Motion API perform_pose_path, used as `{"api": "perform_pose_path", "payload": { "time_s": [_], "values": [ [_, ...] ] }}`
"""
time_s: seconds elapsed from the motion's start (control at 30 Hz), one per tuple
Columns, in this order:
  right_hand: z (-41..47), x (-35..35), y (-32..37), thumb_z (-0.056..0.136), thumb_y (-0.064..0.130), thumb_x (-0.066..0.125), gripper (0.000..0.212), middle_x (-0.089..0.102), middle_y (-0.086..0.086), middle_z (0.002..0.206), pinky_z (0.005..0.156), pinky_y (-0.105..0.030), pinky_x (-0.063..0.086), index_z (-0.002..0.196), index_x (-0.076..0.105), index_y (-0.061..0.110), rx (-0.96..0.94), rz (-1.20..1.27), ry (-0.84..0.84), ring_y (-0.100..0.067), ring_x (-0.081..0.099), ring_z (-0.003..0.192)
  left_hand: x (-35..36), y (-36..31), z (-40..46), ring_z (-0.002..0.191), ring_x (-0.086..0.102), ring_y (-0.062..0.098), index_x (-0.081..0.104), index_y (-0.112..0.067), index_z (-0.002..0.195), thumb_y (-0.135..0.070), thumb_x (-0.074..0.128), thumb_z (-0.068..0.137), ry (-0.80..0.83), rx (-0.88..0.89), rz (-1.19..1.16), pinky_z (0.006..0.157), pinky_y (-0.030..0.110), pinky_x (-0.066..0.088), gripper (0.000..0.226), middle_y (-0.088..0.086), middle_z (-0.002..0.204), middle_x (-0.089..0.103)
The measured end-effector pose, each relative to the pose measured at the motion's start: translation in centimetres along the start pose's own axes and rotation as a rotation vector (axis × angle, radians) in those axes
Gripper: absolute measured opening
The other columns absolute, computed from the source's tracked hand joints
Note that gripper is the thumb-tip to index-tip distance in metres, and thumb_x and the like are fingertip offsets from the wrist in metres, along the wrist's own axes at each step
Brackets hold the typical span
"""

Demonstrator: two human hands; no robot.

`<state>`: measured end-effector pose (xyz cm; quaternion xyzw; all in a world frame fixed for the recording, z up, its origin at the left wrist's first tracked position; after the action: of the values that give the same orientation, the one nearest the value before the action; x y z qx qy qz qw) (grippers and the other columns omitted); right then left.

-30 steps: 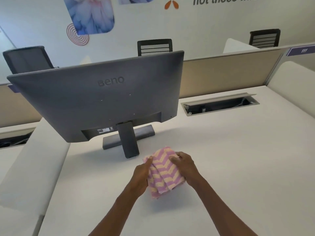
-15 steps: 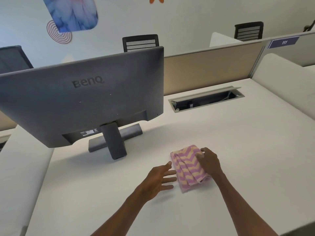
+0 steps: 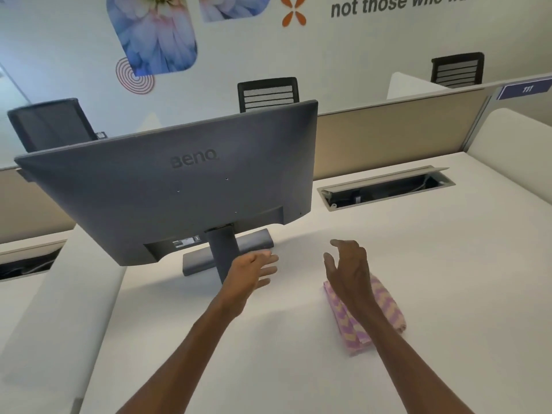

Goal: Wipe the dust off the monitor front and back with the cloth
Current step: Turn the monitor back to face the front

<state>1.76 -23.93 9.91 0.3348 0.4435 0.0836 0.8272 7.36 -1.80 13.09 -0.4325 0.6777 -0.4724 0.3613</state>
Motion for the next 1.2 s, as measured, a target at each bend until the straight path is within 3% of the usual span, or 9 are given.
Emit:
{"api": "perform_pose_path", "payload": {
  "time_s": [0.13,0.3,0.57,0.73,0.83,0.93,1.07,1.2],
  "values": [
    [1.8,-0.4,5.8,0.088,0.018,0.062,0.028,0.066,-0.009,0.11,0.09,-0.026,0.039,0.114,0.064,0.006,-0.125,0.077,-0.056,-0.027,0.059,0.101,-3.5,-4.9,-0.8,0.099,0.07,0.009,0.068,-0.026,0.107,-0.034,0.053,0.1,-0.054,0.187,0.153,0.094,0.035,0.054,0.019,-0.008,0.109,0.073],
    [4.1,-0.5,13.2,0.091,0.018,0.064,0.029,0.065,-0.006,0.116,0.091,-0.017,0.034,0.118,0.064,0.009,-0.168,0.129,-0.037,-0.022,0.056,0.108,-8.3,-11.0,-1.7,0.099,0.07,0.009,0.066,-0.015,0.118,-0.034,0.048,0.102,-0.125,0.377,0.296,0.091,0.03,0.055,0.031,-0.005,0.111,0.073],
    [6.6,0.3,21.0,0.094,0.024,0.061,0.034,0.061,-0.005,0.123,0.091,-0.02,0.037,0.126,0.06,0.013,-0.236,0.066,-0.036,-0.02,0.054,0.113,-14.3,-16.2,-2.0,0.099,0.068,0.008,0.069,-0.016,0.115,-0.038,0.052,0.099,-0.247,0.565,0.466,0.091,0.034,0.056,0.033,-0.006,0.109,0.072],
    [8.3,-0.1,24.2,0.095,0.026,0.059,0.043,0.054,-0.007,0.133,0.097,-0.026,0.041,0.135,0.053,0.012,-0.254,0.018,-0.058,-0.022,0.049,0.12,-16.5,-18.4,-2.5,0.095,0.065,0.003,0.07,-0.015,0.116,-0.029,0.06,0.097,-0.41,0.712,0.537,0.076,0.002,0.046,0.026,-0.005,0.11,0.071],
    [9.4,-0.6,25.6,0.096,0.028,0.057,0.051,0.042,-0.011,0.147,0.105,-0.03,0.039,0.142,0.043,0.01,-0.231,-0.017,-0.053,-0.026,0.04,0.132,-18.0,-19.8,-2.3,0.108,0.063,0.007,0.067,-0.014,0.122,-0.024,0.063,0.095,-0.497,0.811,0.579,0.096,0.017,0.048,0.03,-0.003,0.119,0.069],
    [10.5,-1.0,26.6,0.098,0.03,0.054,0.058,0.03,-0.015,0.156,0.111,-0.036,0.035,0.148,0.034,0.008,-0.194,-0.039,-0.028,-0.03,0.032,0.141,-19.3,-21.2,-2.0,0.12,0.057,0.017,0.059,-0.012,0.131,-0.021,0.061,0.096,-0.577,0.881,0.742,0.104,0.028,0.043,0.037,0.003,0.13,0.063],
    [11.7,-0.9,27.2,0.099,0.031,0.053,0.064,0.023,-0.02,0.159,0.115,-0.038,0.03,0.149,0.028,0.002,-0.134,-0.061,0.041,-0.033,0.03,0.144,-20.5,-22.0,-0.4,0.134,0.043,0.028,0.047,-0.011,0.142,-0.028,0.049,0.101,-0.571,0.713,0.966,0.111,0.043,0.036,0.045,0.01,0.143,0.052],
    [12.3,-0.3,27.2,0.098,0.029,0.054,0.059,0.022,-0.022,0.159,0.111,-0.037,0.036,0.145,0.034,0.0,-0.116,-0.074,0.079,-0.034,0.038,0.14,-20.6,-22.3,0.4,0.126,0.048,0.033,0.052,-0.009,0.138,-0.026,0.043,0.103,-0.551,0.673,1.1,0.109,0.046,0.036,0.04,0.01,0.136,0.058]
  ]
}}
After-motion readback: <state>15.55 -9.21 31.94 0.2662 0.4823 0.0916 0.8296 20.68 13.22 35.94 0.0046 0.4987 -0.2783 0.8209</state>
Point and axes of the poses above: each hand's wrist, its own z-axis towards the middle knuckle, its own x-axis out of the palm, y = z × x, the point moved 4 cm from there along z, towards the middle knuckle
